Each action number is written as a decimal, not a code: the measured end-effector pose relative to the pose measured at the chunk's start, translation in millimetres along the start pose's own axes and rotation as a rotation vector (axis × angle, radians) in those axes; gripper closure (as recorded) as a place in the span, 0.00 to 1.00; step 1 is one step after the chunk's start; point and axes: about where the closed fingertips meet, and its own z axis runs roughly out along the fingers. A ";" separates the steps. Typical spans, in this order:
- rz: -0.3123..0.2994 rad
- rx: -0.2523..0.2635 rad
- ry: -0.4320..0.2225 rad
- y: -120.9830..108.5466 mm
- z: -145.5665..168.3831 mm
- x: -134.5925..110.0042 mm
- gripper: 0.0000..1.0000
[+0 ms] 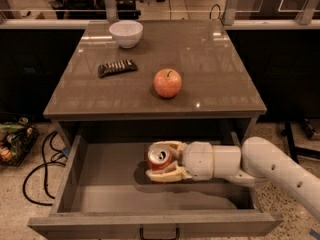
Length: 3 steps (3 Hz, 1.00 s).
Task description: Place coke can into top drawer
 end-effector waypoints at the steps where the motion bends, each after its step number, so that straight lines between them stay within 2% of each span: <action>1: -0.018 0.014 -0.012 13.7 29.2 12.7 1.00; 2: -0.014 0.021 -0.009 16.7 53.1 24.2 1.00; 3: -0.006 0.032 0.025 15.2 72.8 31.3 1.00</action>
Offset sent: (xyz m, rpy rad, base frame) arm -0.0030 0.0780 -0.0499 0.0063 -0.0121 -0.0348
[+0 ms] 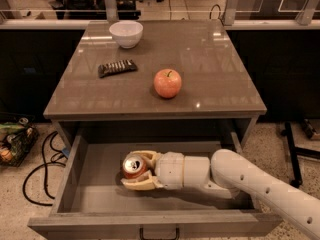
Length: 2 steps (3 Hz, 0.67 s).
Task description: Place coke can into top drawer
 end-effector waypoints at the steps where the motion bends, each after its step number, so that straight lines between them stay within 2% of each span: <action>1: 0.005 0.012 0.024 -4.1 12.1 3.1 1.00; 2: 0.007 0.024 0.044 -15.5 19.4 11.3 1.00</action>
Offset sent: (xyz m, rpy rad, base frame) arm 0.0386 0.0156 -0.0217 -0.0613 0.0149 -0.0560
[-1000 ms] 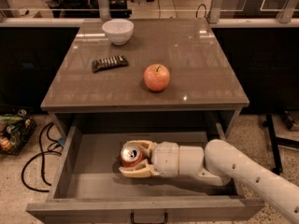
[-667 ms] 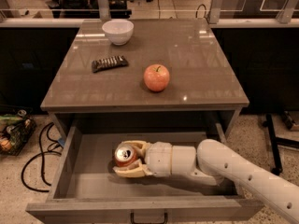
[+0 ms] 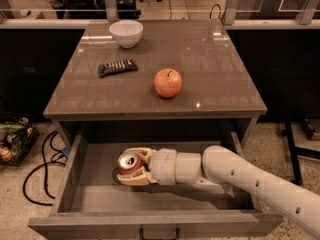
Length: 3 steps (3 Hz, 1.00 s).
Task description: Place coke can into top drawer
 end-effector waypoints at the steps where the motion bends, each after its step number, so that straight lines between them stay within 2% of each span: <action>1: 0.021 0.002 -0.013 -11.7 5.2 8.9 1.00; 2: 0.069 0.019 -0.038 -20.7 4.2 18.8 1.00; 3: 0.067 0.015 -0.039 -19.4 5.7 17.9 0.81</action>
Offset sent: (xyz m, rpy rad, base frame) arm 0.0358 -0.0137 -0.0287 0.0986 0.1074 -0.0624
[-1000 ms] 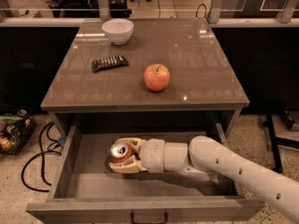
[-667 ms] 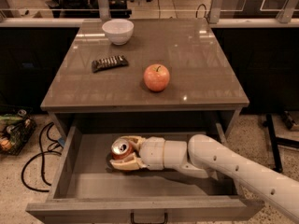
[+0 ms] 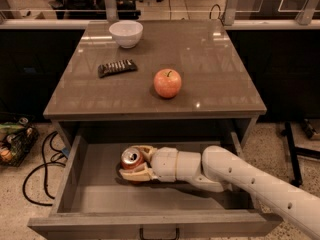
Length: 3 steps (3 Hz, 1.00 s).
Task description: Place coke can into top drawer
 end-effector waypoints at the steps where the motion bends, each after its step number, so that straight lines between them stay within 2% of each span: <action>1: 0.000 -0.003 -0.001 0.9 1.4 -0.5 0.58; 2: -0.001 -0.007 -0.002 1.9 2.7 -1.1 0.35; 3: -0.002 -0.011 -0.003 3.3 4.6 -1.9 0.04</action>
Offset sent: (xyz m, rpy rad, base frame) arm -0.0005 0.0014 0.0003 0.0007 -0.0001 0.0030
